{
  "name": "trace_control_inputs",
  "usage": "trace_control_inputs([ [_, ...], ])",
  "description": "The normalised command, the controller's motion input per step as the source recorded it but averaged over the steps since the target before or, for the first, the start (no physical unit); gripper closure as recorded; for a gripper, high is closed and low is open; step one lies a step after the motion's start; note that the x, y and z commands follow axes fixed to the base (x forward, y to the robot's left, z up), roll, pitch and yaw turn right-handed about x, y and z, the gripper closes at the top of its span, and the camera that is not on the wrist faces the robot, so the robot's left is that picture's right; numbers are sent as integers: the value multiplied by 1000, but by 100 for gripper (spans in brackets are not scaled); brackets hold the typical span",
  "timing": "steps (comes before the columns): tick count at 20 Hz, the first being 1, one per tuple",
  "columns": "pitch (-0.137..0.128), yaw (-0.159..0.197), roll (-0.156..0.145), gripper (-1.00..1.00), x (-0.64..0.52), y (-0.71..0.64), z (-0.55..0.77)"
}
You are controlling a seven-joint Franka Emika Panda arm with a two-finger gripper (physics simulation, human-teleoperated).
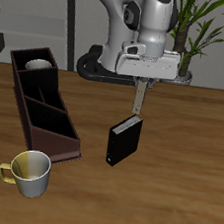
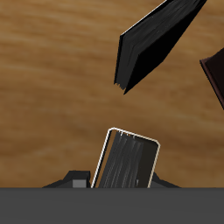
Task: Place the red mug into the right desk caddy's right compartment and place the yellow book into the right desk caddy's back compartment
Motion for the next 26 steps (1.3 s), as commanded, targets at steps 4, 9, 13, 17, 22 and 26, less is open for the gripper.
trace_control_inputs([
  [4,-33,75,-27,100,-146,-406,341],
  [9,9,111,-13,100,-32,-485,305],
  [13,15,143,-3,100,-75,-344,213],
  [17,-8,142,-34,100,-64,-316,281],
  [22,-16,161,-33,100,-66,-213,254],
  [26,-12,158,-22,100,-148,-130,192],
])
